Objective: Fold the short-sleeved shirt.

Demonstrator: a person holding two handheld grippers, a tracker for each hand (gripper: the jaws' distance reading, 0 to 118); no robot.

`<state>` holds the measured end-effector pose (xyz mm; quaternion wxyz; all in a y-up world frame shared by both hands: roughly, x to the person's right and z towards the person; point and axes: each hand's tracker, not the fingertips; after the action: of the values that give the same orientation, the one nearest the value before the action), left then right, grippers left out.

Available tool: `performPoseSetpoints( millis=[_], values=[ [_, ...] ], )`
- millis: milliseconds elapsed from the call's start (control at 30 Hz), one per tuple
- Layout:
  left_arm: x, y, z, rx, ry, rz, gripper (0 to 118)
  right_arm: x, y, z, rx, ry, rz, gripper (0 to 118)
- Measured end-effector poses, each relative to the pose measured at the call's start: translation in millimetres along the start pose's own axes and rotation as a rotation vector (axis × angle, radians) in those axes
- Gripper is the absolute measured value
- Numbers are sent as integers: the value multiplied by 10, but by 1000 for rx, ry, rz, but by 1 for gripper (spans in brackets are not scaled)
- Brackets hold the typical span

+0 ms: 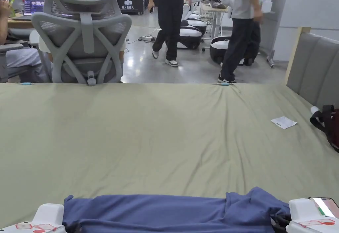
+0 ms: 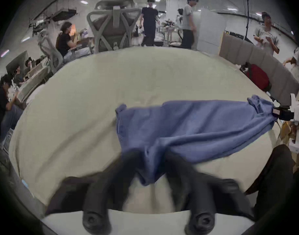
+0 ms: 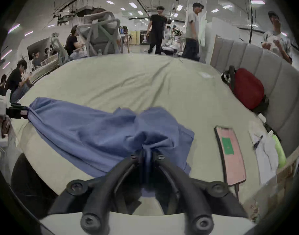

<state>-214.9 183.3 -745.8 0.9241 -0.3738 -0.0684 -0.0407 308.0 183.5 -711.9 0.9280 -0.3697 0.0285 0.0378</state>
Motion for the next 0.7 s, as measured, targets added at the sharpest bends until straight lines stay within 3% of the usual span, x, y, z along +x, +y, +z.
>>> performPoseSetpoints(
  millis=[33,67,100,200,267,333,367,400,433,500,533,700],
  values=[
    [23,42,21,29,14,-10,86,-49,70,71,45,-15,12,39],
    [109,116,66,72,41,-33,103,-114,183,169,94,-23,24,56],
    [203,189,106,119,56,-58,105,-174,259,213,122,-24,20,74],
    [529,445,132,237,67,-89,101,-511,503,268,226,-16,13,88],
    [736,581,70,311,47,-65,97,-749,609,209,262,-22,12,89],
    [897,616,-15,353,37,-38,79,-965,625,167,312,-29,22,89],
    [950,620,-51,361,47,-37,63,-1059,605,152,354,-63,41,87],
    [989,619,-68,364,55,-37,30,-1128,580,143,379,-97,55,73],
    [1047,597,-61,365,55,-39,9,-1171,566,140,385,-98,48,43],
    [1079,585,-50,370,54,-40,5,-1199,545,140,394,-61,17,20],
    [1080,579,-31,377,53,-44,0,-1225,550,139,396,-66,17,0],
    [847,556,39,338,30,-24,0,-1278,572,188,410,-48,37,0]
  ],
)
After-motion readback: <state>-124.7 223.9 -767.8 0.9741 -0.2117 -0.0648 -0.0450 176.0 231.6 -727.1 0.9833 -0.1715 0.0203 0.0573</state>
